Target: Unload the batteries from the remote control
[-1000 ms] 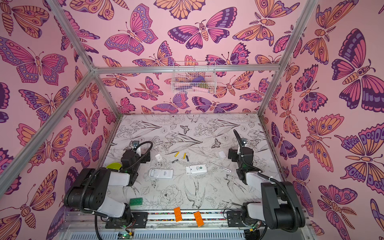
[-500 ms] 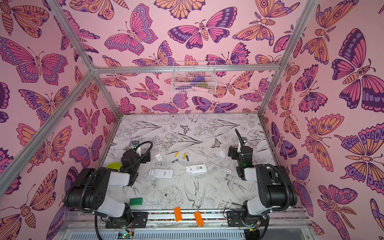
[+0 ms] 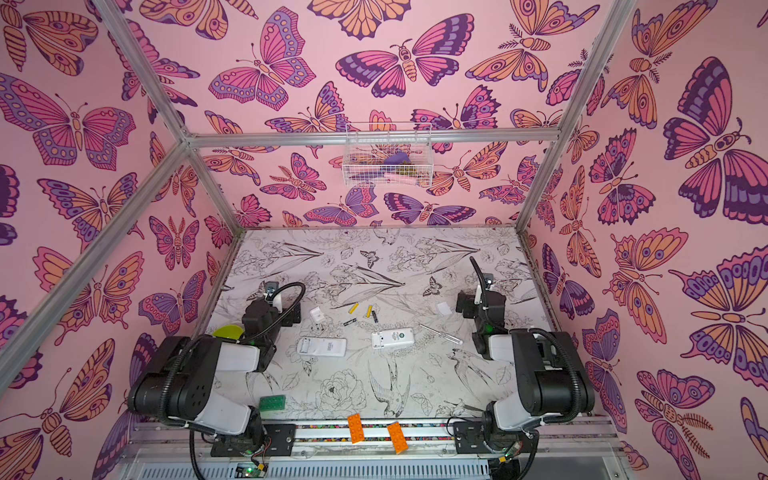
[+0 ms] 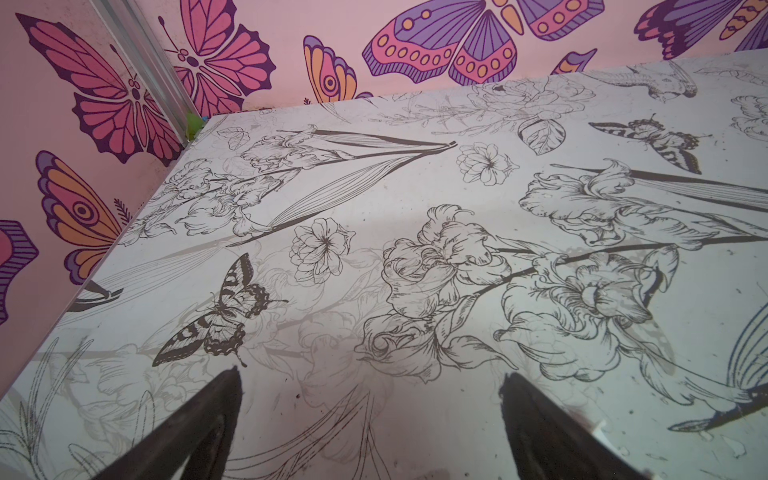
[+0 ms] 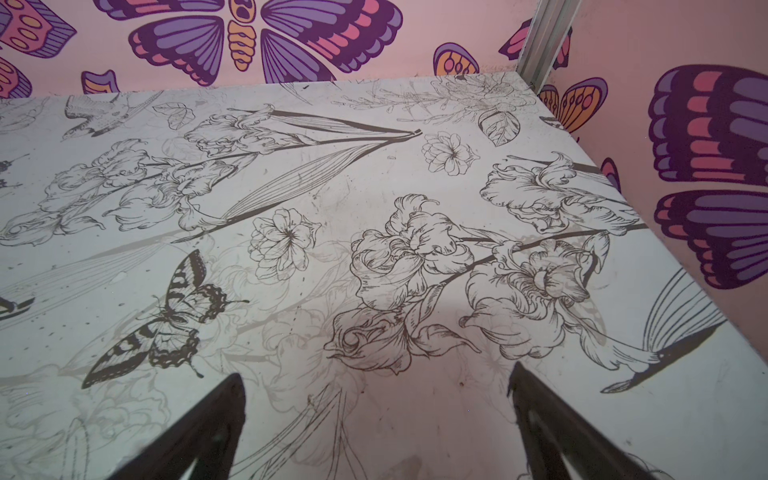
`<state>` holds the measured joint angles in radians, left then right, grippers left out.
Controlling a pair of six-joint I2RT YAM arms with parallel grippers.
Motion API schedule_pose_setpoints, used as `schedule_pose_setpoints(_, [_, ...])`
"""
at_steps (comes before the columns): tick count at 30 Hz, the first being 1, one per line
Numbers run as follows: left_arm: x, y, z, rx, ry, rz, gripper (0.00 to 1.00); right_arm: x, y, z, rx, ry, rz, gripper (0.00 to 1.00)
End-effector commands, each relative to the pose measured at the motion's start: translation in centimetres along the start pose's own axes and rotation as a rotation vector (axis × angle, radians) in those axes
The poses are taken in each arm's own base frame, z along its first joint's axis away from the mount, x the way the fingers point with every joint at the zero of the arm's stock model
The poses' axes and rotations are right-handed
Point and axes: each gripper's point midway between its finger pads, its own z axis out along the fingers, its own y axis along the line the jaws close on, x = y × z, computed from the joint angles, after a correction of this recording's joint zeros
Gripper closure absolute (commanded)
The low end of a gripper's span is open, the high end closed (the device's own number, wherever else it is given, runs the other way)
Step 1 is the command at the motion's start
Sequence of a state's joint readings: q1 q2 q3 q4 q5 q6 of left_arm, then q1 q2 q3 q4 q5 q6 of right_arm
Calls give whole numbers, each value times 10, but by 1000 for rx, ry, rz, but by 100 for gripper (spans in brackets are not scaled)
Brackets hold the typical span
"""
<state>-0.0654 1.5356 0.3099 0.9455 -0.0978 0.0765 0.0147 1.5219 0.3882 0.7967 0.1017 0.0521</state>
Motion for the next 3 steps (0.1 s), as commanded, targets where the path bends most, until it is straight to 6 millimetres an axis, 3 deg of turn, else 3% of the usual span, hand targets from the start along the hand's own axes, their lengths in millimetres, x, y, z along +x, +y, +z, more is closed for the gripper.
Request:
schedule_pose_setpoints(1, [-7,1,-2,-7,-36,-8,1,-15,0,0,-6,-37,13,1])
schedule_pose_setpoints(3, [-6,-3,-13,1,-76,8,1,-15,0,-1,-7,-40,11,1])
